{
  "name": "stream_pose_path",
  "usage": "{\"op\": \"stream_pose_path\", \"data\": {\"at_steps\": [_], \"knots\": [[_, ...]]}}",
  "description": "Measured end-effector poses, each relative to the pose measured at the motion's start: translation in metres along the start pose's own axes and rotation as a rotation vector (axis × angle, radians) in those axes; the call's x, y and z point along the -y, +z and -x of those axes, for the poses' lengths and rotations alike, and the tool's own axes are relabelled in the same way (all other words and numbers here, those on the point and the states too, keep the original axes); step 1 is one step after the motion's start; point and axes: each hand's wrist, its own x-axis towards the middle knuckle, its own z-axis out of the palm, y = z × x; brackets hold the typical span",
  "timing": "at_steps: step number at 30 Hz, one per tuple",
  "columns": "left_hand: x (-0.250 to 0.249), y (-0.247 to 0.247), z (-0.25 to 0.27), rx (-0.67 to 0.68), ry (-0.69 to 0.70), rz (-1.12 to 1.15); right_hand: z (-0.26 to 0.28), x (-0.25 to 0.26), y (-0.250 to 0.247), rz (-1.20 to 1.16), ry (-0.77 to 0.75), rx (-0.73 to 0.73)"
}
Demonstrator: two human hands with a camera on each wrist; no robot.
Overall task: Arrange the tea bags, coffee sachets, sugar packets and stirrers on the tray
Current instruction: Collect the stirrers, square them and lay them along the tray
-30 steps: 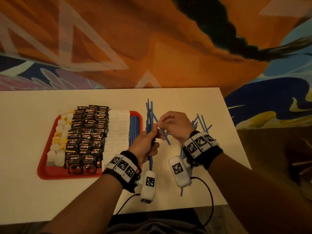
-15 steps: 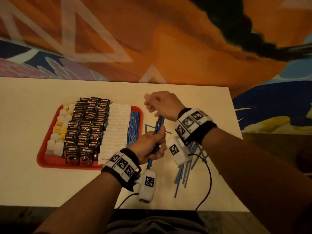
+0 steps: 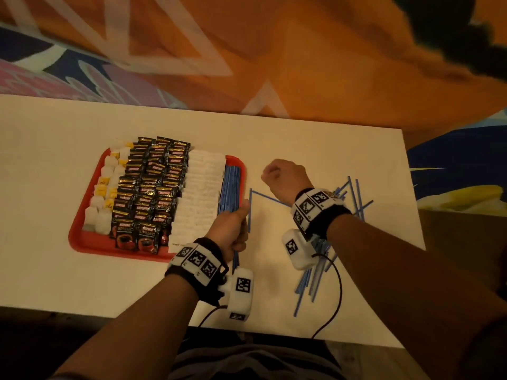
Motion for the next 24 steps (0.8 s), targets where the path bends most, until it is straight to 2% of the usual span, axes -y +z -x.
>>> {"op": "stream_pose_path", "data": {"at_steps": [3,5,8,11,19,24], "knots": [[0.006,-0.02,-0.003,-0.035,-0.049,-0.011,-0.017,-0.036,0.023,0.232,0.153,0.164],[0.01,-0.033,-0.003,-0.037,-0.067,-0.011,-0.024,-0.049,0.036,0.378,0.166,0.209],[0.015,-0.049,-0.002,-0.05,-0.081,-0.019,-0.03,-0.059,0.054,0.554,0.14,0.199],[0.017,-0.062,-0.003,-0.083,-0.085,-0.019,-0.032,-0.062,0.069,0.622,0.129,0.17],[0.007,-0.077,-0.006,-0.069,-0.073,-0.071,-0.022,-0.059,0.083,0.54,0.247,0.153],[0.002,-0.082,-0.01,-0.047,-0.055,-0.105,-0.018,-0.049,0.093,0.256,0.29,0.042]]}}
